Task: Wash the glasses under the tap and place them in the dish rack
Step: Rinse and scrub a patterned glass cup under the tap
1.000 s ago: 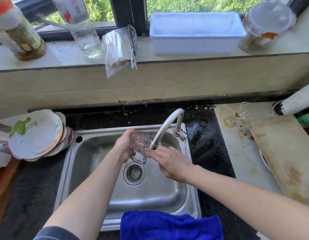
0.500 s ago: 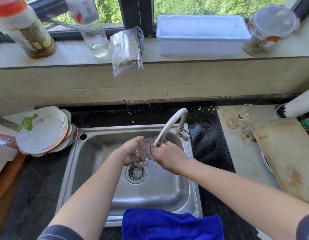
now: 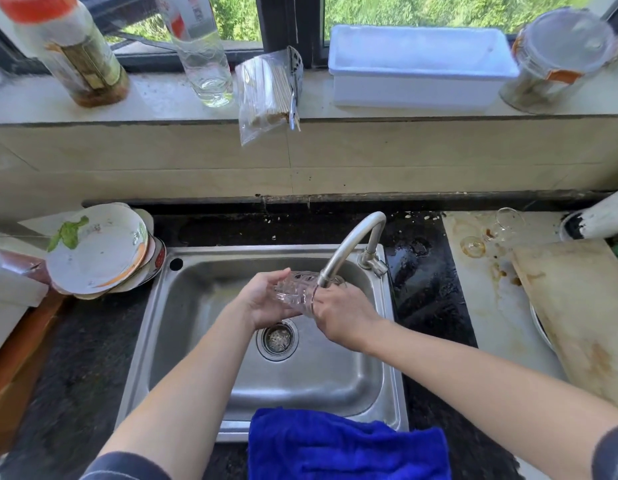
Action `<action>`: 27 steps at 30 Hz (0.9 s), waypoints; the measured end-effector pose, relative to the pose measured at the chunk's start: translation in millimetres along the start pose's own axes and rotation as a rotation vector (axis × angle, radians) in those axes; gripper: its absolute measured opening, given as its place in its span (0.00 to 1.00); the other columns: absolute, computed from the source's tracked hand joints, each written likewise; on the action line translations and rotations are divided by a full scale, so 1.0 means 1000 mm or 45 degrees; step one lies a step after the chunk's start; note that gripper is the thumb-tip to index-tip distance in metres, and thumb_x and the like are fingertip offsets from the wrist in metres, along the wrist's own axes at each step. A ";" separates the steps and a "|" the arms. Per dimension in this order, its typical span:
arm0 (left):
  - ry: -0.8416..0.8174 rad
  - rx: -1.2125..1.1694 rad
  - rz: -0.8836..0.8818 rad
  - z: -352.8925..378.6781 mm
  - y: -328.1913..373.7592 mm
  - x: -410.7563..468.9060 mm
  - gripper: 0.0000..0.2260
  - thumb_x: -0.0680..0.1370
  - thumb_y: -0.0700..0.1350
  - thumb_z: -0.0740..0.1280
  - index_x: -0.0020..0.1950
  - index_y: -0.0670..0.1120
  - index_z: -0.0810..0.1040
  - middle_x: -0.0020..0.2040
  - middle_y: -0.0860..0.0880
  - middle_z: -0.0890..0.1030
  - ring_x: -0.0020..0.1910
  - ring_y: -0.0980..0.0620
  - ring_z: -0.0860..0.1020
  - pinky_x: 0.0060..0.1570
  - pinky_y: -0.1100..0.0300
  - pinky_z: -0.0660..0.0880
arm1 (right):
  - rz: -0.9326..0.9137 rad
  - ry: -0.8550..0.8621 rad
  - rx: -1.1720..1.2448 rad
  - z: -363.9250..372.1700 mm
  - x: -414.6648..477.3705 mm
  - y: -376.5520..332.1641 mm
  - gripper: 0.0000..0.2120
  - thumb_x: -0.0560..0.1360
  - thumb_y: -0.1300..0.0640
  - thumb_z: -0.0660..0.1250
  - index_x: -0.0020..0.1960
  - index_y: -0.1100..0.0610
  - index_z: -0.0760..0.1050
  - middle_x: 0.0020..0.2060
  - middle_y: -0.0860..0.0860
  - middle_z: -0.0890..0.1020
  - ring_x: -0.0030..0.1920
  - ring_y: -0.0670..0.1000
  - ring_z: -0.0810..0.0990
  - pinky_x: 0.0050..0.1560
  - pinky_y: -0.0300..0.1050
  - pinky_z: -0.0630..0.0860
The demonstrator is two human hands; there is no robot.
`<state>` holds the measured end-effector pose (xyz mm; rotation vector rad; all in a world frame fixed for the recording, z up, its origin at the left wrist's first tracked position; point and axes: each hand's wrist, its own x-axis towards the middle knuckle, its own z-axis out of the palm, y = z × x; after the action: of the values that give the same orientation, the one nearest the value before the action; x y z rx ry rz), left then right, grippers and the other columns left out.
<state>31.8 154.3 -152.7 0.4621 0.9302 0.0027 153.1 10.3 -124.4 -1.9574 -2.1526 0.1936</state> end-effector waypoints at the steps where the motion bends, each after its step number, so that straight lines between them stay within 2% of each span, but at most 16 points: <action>1: 0.033 0.036 -0.001 0.001 0.002 0.001 0.12 0.77 0.46 0.61 0.55 0.39 0.77 0.48 0.42 0.81 0.45 0.44 0.79 0.49 0.49 0.77 | -0.009 0.003 -0.021 0.000 0.003 -0.002 0.05 0.68 0.63 0.67 0.42 0.60 0.81 0.40 0.53 0.82 0.36 0.57 0.82 0.30 0.48 0.77; 2: 0.057 0.049 0.006 -0.002 0.005 0.000 0.12 0.78 0.46 0.61 0.55 0.40 0.77 0.48 0.42 0.81 0.46 0.44 0.79 0.51 0.48 0.76 | -0.048 -0.004 -0.015 0.002 0.003 0.000 0.06 0.67 0.65 0.70 0.44 0.61 0.81 0.41 0.54 0.83 0.38 0.58 0.83 0.32 0.49 0.78; 5: 0.115 0.044 0.009 -0.021 0.015 -0.002 0.12 0.78 0.46 0.60 0.55 0.40 0.77 0.47 0.42 0.82 0.47 0.43 0.79 0.60 0.45 0.72 | -0.157 -0.015 0.051 0.003 -0.015 0.013 0.21 0.66 0.65 0.74 0.58 0.56 0.80 0.55 0.52 0.83 0.54 0.54 0.82 0.41 0.46 0.79; 7: 0.106 0.046 -0.028 -0.021 0.012 -0.002 0.14 0.78 0.46 0.60 0.58 0.40 0.77 0.48 0.41 0.82 0.47 0.42 0.79 0.59 0.45 0.73 | -0.117 -0.040 0.046 0.004 -0.011 0.013 0.21 0.66 0.65 0.74 0.58 0.57 0.80 0.55 0.53 0.83 0.53 0.55 0.82 0.38 0.46 0.78; 9: 0.053 0.063 -0.076 -0.011 0.004 -0.002 0.16 0.76 0.46 0.62 0.62 0.41 0.75 0.52 0.41 0.81 0.47 0.42 0.80 0.52 0.47 0.77 | -0.060 -0.123 0.011 0.008 0.001 0.006 0.14 0.67 0.65 0.71 0.53 0.60 0.80 0.51 0.55 0.82 0.48 0.59 0.82 0.36 0.50 0.79; 11: 0.044 0.093 -0.068 -0.010 0.004 -0.003 0.18 0.74 0.46 0.63 0.62 0.41 0.74 0.51 0.42 0.80 0.46 0.43 0.79 0.51 0.47 0.77 | -0.086 -0.111 0.005 0.009 0.000 0.004 0.13 0.70 0.64 0.68 0.54 0.60 0.80 0.53 0.55 0.81 0.53 0.59 0.81 0.44 0.52 0.79; 14: 0.078 0.076 -0.058 -0.027 0.010 -0.004 0.18 0.73 0.46 0.64 0.61 0.41 0.75 0.50 0.41 0.81 0.47 0.42 0.80 0.56 0.44 0.75 | -0.232 -0.059 0.034 0.008 -0.021 0.015 0.20 0.68 0.66 0.70 0.59 0.57 0.79 0.58 0.52 0.82 0.61 0.53 0.79 0.51 0.46 0.78; 16: 0.050 0.091 -0.090 -0.025 0.006 -0.005 0.19 0.73 0.47 0.63 0.62 0.40 0.75 0.50 0.40 0.81 0.46 0.41 0.80 0.53 0.46 0.76 | -0.223 -0.050 0.037 0.010 -0.020 0.011 0.21 0.66 0.66 0.72 0.58 0.58 0.79 0.56 0.53 0.82 0.60 0.54 0.80 0.49 0.48 0.79; 19: 0.048 0.107 -0.052 -0.012 -0.003 -0.002 0.18 0.77 0.49 0.58 0.60 0.40 0.76 0.47 0.41 0.81 0.43 0.43 0.80 0.47 0.49 0.77 | -0.099 -0.090 0.004 0.017 -0.003 0.001 0.11 0.68 0.63 0.73 0.50 0.60 0.81 0.49 0.54 0.84 0.51 0.56 0.82 0.37 0.50 0.81; 20: 0.063 0.054 -0.011 -0.013 -0.004 -0.002 0.18 0.78 0.50 0.55 0.57 0.40 0.77 0.46 0.40 0.81 0.43 0.42 0.79 0.48 0.49 0.76 | -0.057 -0.099 0.025 0.018 0.002 0.002 0.09 0.71 0.60 0.71 0.52 0.60 0.80 0.49 0.54 0.83 0.49 0.57 0.83 0.37 0.52 0.81; 22: 0.039 -0.086 0.066 -0.022 -0.009 -0.005 0.16 0.76 0.49 0.54 0.49 0.42 0.77 0.49 0.37 0.80 0.47 0.39 0.78 0.54 0.46 0.74 | 0.125 -0.184 0.153 0.013 0.006 0.004 0.14 0.78 0.51 0.63 0.59 0.58 0.76 0.51 0.55 0.82 0.49 0.57 0.82 0.42 0.54 0.80; 24: -0.014 -0.160 0.131 -0.028 -0.018 -0.008 0.12 0.72 0.47 0.58 0.44 0.44 0.79 0.51 0.36 0.79 0.49 0.39 0.77 0.56 0.46 0.72 | 0.306 -0.219 0.245 0.010 0.009 0.003 0.16 0.80 0.47 0.59 0.57 0.58 0.75 0.49 0.56 0.83 0.48 0.58 0.81 0.44 0.53 0.78; 26: -0.004 -0.118 0.178 -0.024 -0.027 -0.004 0.13 0.74 0.49 0.61 0.50 0.44 0.80 0.52 0.39 0.79 0.48 0.42 0.78 0.53 0.50 0.74 | 0.338 -0.131 0.344 0.008 0.016 -0.009 0.15 0.79 0.48 0.60 0.52 0.58 0.78 0.47 0.55 0.84 0.47 0.58 0.81 0.45 0.51 0.77; 27: 0.000 -0.108 0.182 -0.018 -0.028 -0.001 0.16 0.76 0.52 0.60 0.54 0.42 0.79 0.53 0.39 0.80 0.50 0.43 0.79 0.54 0.50 0.74 | 0.325 -0.088 0.408 0.009 0.018 -0.017 0.14 0.79 0.49 0.61 0.49 0.58 0.79 0.45 0.54 0.84 0.46 0.57 0.81 0.45 0.50 0.77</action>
<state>11.9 135.5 -171.7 0.4487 0.8919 0.1716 133.3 27.2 -127.1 -2.0466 -1.7681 0.6158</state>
